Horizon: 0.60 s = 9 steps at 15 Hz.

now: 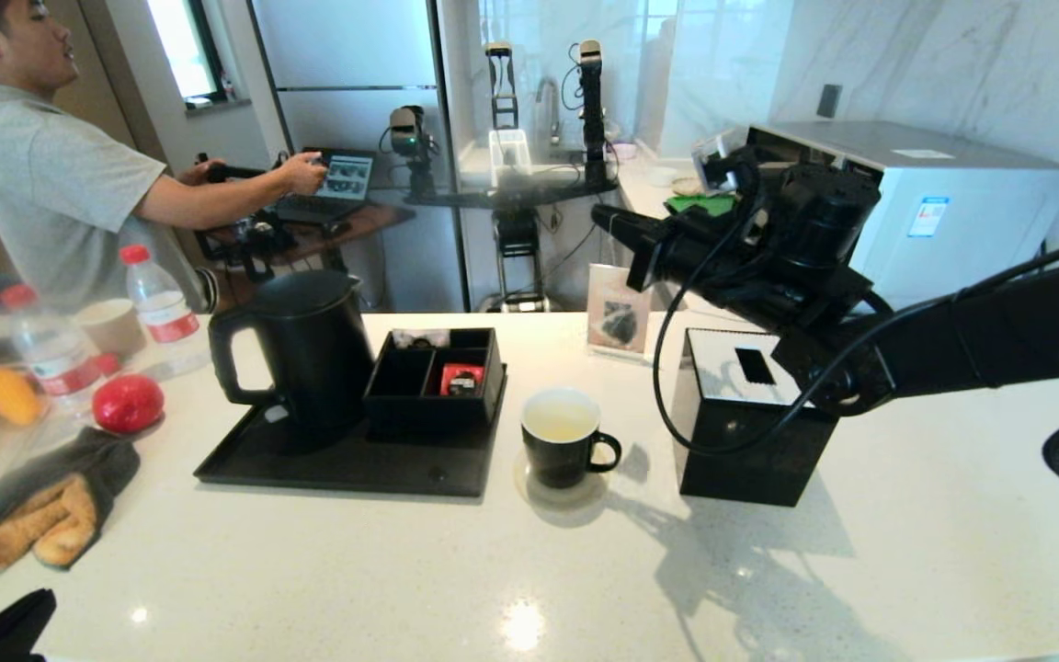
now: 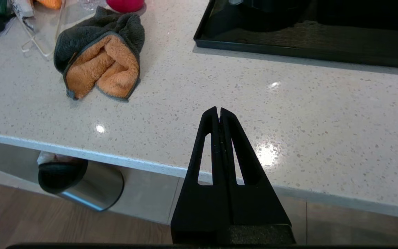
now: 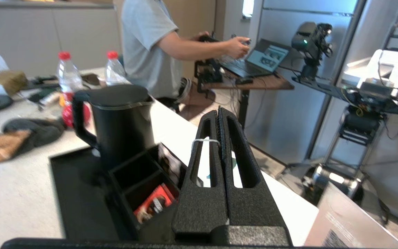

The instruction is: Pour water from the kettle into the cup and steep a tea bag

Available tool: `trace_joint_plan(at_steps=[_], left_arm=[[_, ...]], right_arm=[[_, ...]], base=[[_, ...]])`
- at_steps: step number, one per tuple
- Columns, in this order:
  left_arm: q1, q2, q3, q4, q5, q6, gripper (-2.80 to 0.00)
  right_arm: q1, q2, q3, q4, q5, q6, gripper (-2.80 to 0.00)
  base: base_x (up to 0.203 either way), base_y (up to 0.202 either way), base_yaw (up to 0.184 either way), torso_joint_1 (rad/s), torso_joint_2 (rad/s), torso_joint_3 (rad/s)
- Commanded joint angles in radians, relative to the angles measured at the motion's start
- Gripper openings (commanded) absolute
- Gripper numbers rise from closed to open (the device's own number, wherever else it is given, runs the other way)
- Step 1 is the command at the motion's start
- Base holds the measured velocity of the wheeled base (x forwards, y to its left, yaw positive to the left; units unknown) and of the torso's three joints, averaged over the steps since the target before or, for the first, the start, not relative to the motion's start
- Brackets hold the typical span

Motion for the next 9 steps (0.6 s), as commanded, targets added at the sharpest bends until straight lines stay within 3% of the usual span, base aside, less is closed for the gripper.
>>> trace_joint_plan(at_steps=[1, 7, 9], left_arm=[[0.04, -0.12, 0.014, 0.016, -0.045, 0.007, -2.8], [0.043, -0.509, 0.011, 0.261, -0.136, 0.033, -2.8], [0.037, -0.668, 0.002, 0.368, -0.202, 0.043, -2.8]], right_arm=[[-0.017, 0.03, -0.003, -0.007, 0.003, -0.026, -2.8], [-0.033, 0.082, -0.042, -0.006, 0.004, -0.049, -2.8], [-0.031, 0.094, -0.051, -0.009, 0.006, -0.051, -2.8]], base=[[0.0, 0.0, 0.0, 0.0, 0.0, 0.0], [0.0, 0.0, 0.0, 0.0, 0.0, 0.0], [0.0, 0.0, 0.0, 0.0, 0.0, 0.0]])
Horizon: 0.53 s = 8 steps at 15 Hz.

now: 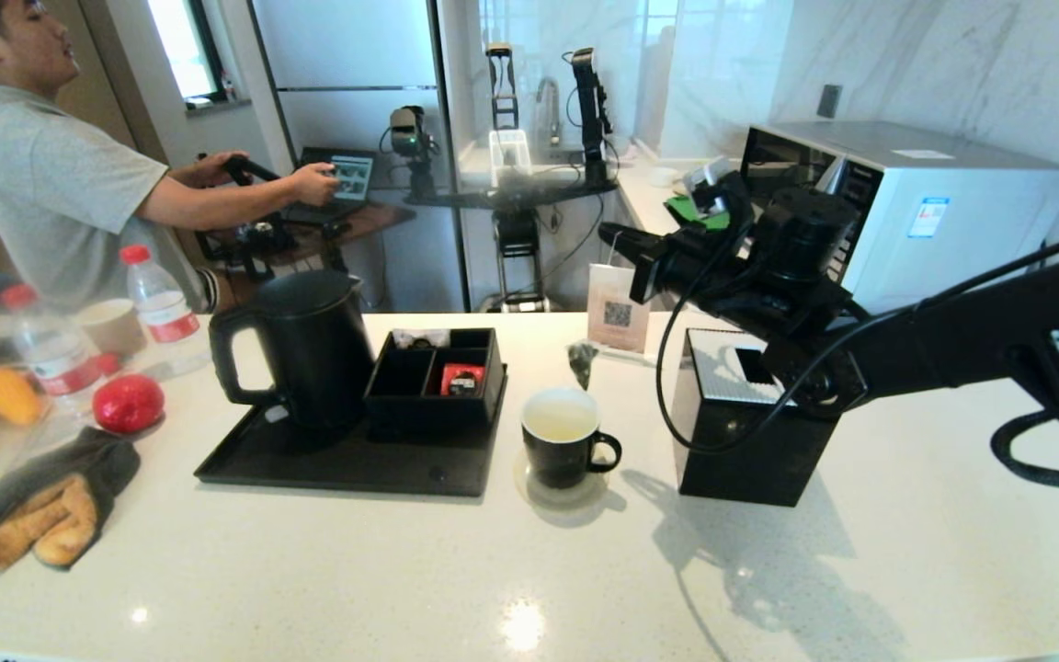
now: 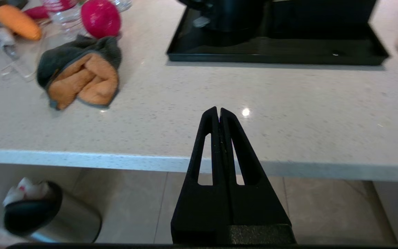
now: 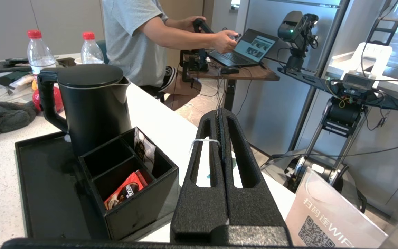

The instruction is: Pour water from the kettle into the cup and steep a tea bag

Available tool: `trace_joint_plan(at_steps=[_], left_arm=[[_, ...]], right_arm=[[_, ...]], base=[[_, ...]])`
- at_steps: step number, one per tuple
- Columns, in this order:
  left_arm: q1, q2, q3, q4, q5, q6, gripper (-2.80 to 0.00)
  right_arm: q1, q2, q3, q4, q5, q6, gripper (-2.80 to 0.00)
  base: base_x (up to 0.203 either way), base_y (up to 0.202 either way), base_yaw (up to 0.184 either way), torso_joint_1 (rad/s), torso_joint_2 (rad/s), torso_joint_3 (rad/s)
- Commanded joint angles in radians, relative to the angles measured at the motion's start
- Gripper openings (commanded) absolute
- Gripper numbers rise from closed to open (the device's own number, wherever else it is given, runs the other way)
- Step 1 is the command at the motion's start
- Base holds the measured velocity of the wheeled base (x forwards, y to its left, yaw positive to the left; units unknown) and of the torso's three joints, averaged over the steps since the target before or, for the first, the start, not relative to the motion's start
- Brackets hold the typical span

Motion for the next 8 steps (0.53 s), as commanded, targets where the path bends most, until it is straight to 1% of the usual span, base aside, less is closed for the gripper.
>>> trace_joint_plan(at_steps=[1, 2, 5, 8], left_arm=[[-0.007, -0.25, -0.003, 0.099, -0.065, 0.006, -2.8], [-0.01, -0.277, 0.002, 0.134, -0.098, 0.002, -2.8], [-0.011, -0.279, 0.006, 0.137, -0.103, -0.014, -2.8], [-0.011, -0.279, 0.009, 0.131, -0.103, -0.023, -2.8]], right_arm=[[0.001, 0.031, -0.013, -0.009, 0.003, -0.001, -2.8], [0.001, 0.044, -0.029, -0.011, 0.005, -0.005, -2.8], [0.003, 0.096, -0.116, 0.0, 0.008, -0.021, -2.8], [0.003, 0.116, -0.132, -0.009, 0.009, -0.022, -2.8]], base=[[0.0, 0.0, 0.0, 0.0, 0.0, 0.0], [0.0, 0.0, 0.0, 0.0, 0.0, 0.0], [0.0, 0.0, 0.0, 0.0, 0.0, 0.0], [0.0, 0.0, 0.0, 0.0, 0.0, 0.0]])
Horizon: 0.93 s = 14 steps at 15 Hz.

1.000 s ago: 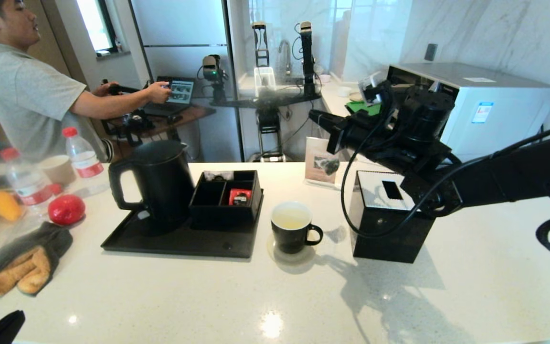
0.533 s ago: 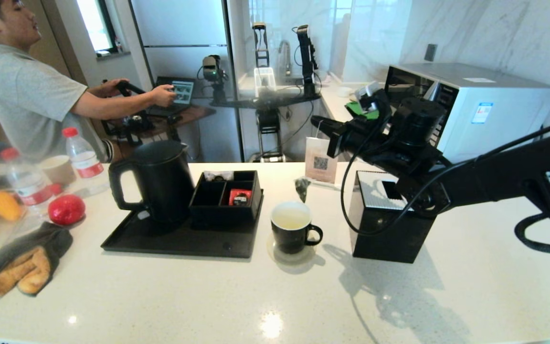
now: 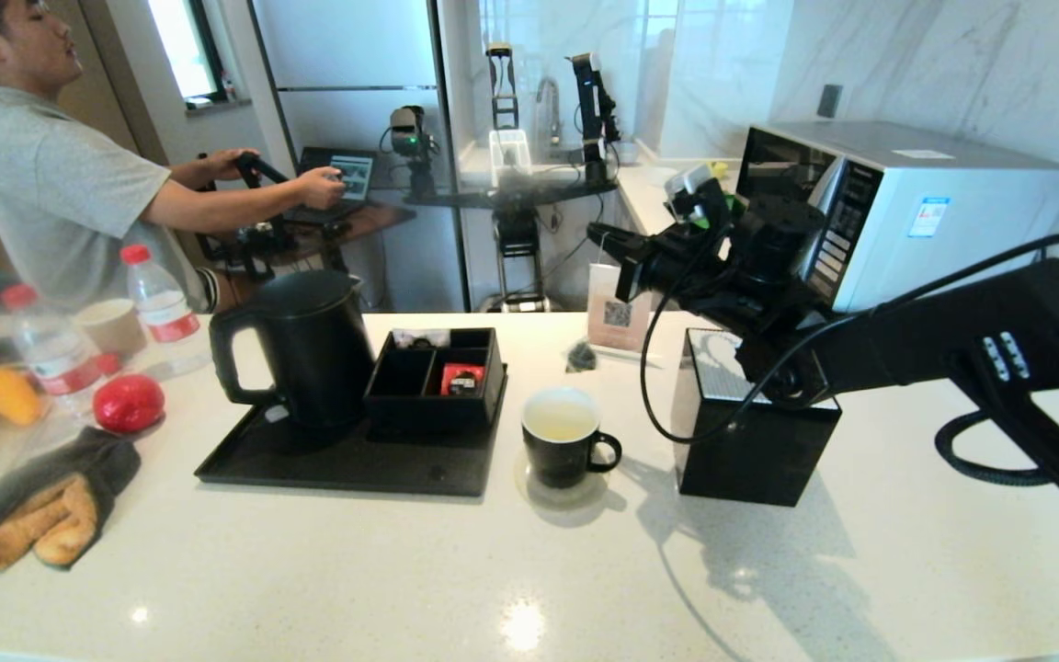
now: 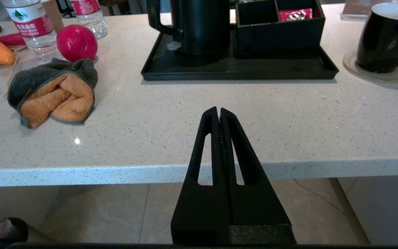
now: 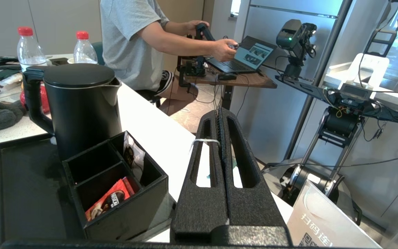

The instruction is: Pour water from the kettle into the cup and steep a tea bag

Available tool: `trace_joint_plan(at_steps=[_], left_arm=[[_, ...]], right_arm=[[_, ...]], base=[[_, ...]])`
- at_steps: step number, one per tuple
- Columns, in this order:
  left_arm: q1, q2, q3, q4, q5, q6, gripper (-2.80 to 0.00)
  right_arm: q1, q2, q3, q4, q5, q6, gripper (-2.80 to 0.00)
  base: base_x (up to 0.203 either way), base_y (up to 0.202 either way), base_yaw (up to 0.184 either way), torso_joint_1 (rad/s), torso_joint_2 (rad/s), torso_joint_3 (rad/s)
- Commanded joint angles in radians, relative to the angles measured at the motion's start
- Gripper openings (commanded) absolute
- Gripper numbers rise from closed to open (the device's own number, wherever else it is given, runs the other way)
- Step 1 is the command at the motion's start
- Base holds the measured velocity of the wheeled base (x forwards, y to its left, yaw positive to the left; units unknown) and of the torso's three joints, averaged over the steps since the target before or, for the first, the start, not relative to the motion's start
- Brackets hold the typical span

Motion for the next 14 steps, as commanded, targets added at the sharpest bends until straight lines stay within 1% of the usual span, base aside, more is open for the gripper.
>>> trace_joint_plan(at_steps=[1, 5, 10, 14], left_arm=[[0.0, -0.01, 0.001, 0.0, -0.003, 0.001, -2.8], [0.0, -0.01, 0.001, 0.002, -0.001, 0.009, -2.8], [0.0, -0.01, 0.001, 0.002, -0.001, 0.006, -2.8], [0.0, -0.01, 0.001, 0.002, -0.001, 0.002, -2.8]], right_arm=[[0.001, 0.024, -0.01, -0.009, 0.003, 0.0, -2.8], [0.004, 0.016, -0.009, -0.006, 0.003, 0.0, -2.8], [0.015, -0.019, 0.05, -0.007, 0.001, -0.002, -2.8], [0.017, -0.11, 0.155, 0.001, 0.003, -0.002, -2.8]], base=[[0.0, 0.0, 0.0, 0.0, 0.0, 0.0], [0.0, 0.0, 0.0, 0.0, 0.0, 0.0], [0.0, 0.0, 0.0, 0.0, 0.0, 0.0], [0.0, 0.0, 0.0, 0.0, 0.0, 0.0]])
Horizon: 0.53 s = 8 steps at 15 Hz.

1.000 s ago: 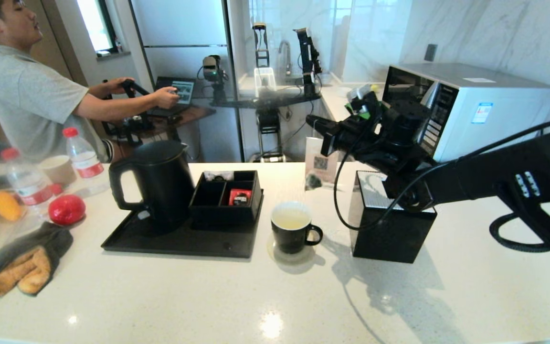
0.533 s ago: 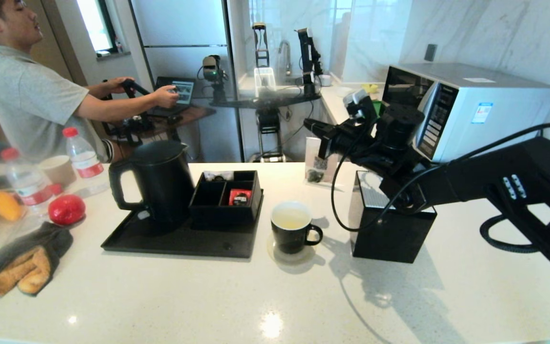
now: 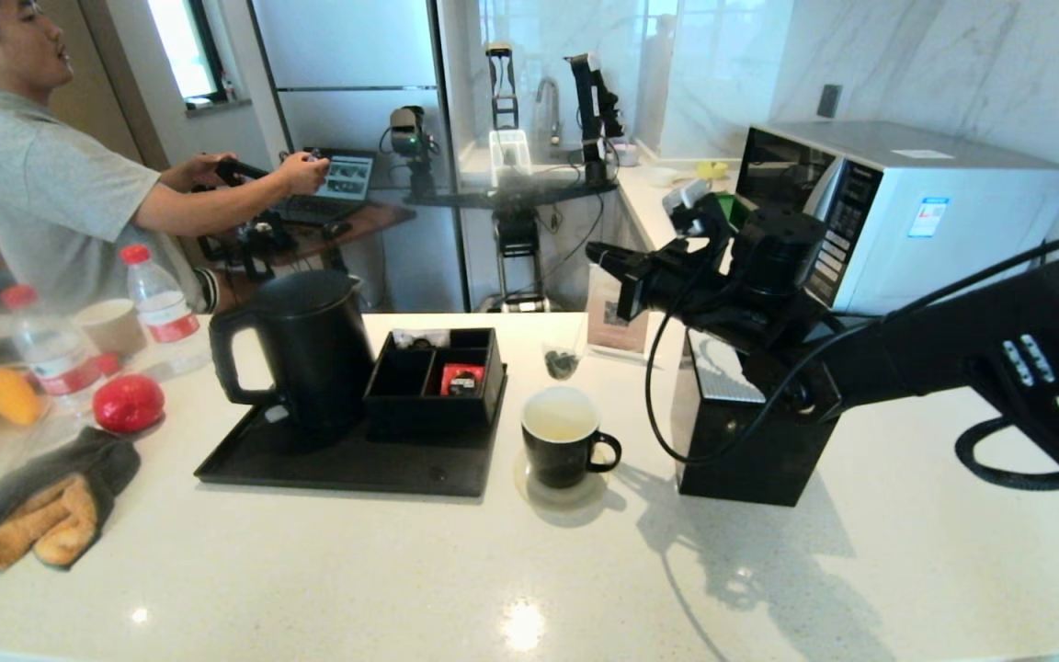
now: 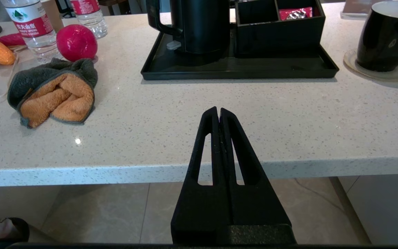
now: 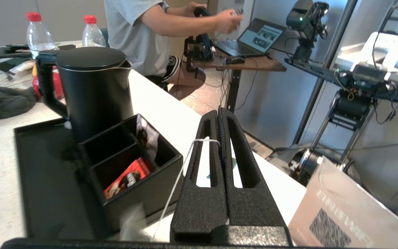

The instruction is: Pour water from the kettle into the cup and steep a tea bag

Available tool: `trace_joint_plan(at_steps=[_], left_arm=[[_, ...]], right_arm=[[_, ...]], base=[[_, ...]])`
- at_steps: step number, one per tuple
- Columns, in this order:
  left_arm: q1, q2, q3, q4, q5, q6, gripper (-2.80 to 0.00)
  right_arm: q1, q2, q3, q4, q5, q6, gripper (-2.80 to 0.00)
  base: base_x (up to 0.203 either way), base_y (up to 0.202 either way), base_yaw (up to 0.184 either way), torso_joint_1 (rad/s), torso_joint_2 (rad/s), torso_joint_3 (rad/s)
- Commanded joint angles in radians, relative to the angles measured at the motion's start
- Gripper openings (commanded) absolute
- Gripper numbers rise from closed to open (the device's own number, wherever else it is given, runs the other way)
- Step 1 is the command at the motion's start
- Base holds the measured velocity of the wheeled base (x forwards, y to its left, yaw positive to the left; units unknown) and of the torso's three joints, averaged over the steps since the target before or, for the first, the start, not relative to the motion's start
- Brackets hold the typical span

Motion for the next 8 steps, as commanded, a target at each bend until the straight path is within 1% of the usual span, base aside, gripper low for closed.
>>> trace_joint_plan(at_steps=[1, 5, 8], left_arm=[[0.0, 0.0, 0.0, 0.0, 0.0, 0.001, -2.8], [0.0, 0.0, 0.0, 0.0, 0.0, 0.004, -2.8], [0.0, 0.0, 0.0, 0.0, -0.003, 0.007, -2.8]], right_arm=[[0.003, -0.088, 0.06, 0.002, 0.003, 0.0, -2.8], [0.037, -0.198, 0.114, 0.034, 0.004, 0.008, -2.8], [0.06, -0.249, 0.115, 0.077, 0.005, 0.009, -2.8]], base=[[0.0, 0.0, 0.0, 0.0, 0.0, 0.0], [0.0, 0.0, 0.0, 0.0, 0.0, 0.0], [0.0, 0.0, 0.0, 0.0, 0.0, 0.0]])
